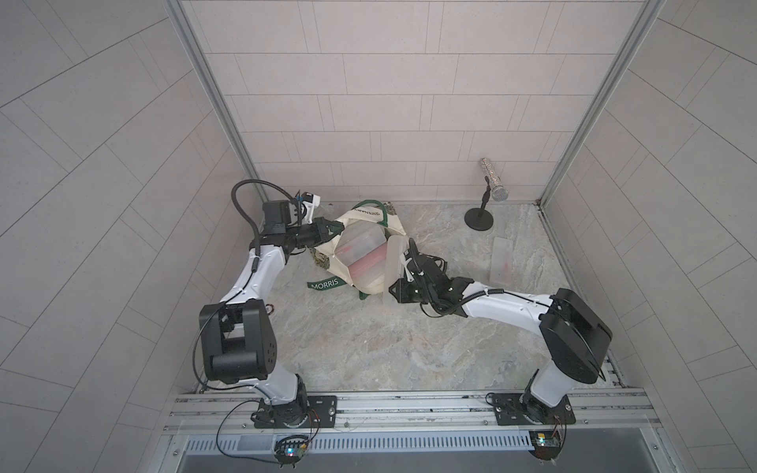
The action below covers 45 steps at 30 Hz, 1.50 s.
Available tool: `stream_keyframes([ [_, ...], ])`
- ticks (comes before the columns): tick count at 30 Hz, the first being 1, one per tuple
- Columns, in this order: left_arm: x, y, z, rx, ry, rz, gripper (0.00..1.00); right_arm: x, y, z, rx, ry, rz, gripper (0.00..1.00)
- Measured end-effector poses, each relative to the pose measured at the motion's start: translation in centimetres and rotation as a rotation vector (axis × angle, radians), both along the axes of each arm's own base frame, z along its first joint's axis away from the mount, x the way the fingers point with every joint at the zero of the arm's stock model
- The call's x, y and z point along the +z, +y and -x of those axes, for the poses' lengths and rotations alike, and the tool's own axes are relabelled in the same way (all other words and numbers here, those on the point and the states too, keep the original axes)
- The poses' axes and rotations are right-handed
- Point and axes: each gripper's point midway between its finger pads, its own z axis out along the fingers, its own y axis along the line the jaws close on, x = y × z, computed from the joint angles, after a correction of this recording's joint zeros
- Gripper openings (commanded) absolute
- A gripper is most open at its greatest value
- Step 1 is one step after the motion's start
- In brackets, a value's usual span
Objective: Take out the pencil case from the canvas bag
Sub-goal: Pick up the pencil case from the canvas bag.
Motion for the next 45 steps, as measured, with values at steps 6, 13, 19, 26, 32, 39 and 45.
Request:
stream_keyframes([
  [6,0.1,0.0,0.0,0.001,0.003,0.005,0.00,0.9,-0.9,1.0,0.009,-0.009,-0.003,0.00],
  [13,0.1,0.1,-0.1,0.005,0.000,0.004,0.00,1.5,-2.9,2.4,0.000,-0.009,-0.004,0.00],
  [19,0.1,0.6,-0.2,0.017,-0.001,0.003,0.00,2.7,-4.4,2.4,-0.024,-0.019,-0.017,0.00],
  [26,0.1,1.3,-0.3,0.033,-0.003,0.000,0.00,4.2,-6.7,1.8,-0.063,-0.030,-0.038,0.00],
  [32,0.2,1.8,-0.3,0.044,-0.016,-0.018,0.00,5.7,-10.5,0.2,-0.136,-0.031,-0.066,0.00],
  [39,0.2,2.3,-0.4,0.057,-0.024,-0.032,0.00,6.2,-14.5,-1.6,-0.211,-0.014,-0.090,0.00],
  [45,0.2,2.3,-0.4,0.057,-0.025,-0.032,0.00,5.5,-16.4,-2.5,-0.230,0.039,-0.081,0.00],
])
